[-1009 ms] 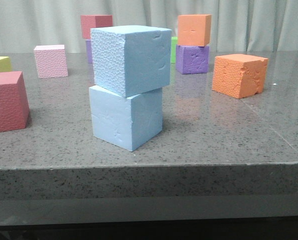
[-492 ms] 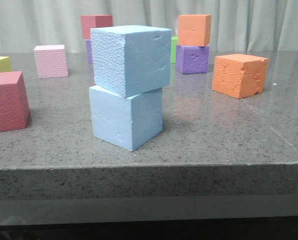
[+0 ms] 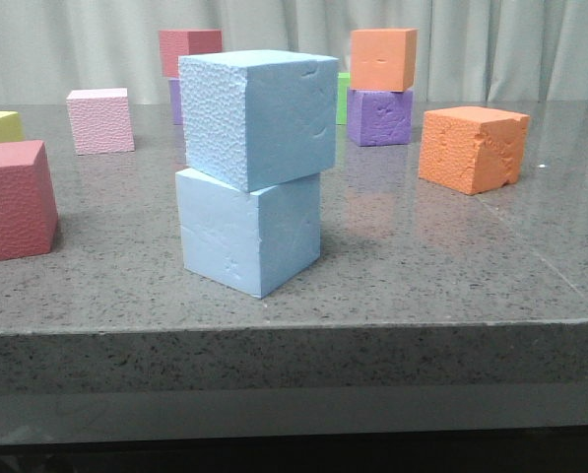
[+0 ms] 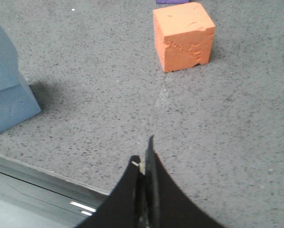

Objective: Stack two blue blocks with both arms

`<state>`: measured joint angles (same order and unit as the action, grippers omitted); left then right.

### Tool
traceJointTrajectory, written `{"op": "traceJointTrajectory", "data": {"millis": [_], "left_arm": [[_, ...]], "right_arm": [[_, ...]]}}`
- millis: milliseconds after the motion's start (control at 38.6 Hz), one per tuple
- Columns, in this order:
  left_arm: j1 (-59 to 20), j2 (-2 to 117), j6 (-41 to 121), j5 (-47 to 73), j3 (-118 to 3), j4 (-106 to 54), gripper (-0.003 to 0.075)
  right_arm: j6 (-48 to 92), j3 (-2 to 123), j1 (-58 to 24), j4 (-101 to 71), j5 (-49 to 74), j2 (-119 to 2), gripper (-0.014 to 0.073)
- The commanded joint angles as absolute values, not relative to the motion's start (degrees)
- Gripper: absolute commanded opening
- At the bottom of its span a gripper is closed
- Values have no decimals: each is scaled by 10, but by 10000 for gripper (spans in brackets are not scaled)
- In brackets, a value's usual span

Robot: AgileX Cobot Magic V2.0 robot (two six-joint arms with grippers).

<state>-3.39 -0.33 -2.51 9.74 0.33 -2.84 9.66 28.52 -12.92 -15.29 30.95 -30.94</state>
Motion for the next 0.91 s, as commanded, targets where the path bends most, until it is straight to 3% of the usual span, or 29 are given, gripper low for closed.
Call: {"op": "traceJointTrajectory", "data": {"millis": [0, 414, 621, 880], "left_arm": [[-33, -13, -26, 49, 4, -32, -20], [-33, -13, -26, 49, 4, -32, -20], [-33, -13, -26, 49, 4, -32, -20], [-33, -13, -26, 49, 4, -32, -20]], "right_arm": [[105, 297, -123, -112, 239, -296, -69], [104, 106, 17, -81, 119, -73, -69], [104, 25, 23, -97, 119, 18, -69], [91, -12, 22, -104, 76, 16, -69]]}}
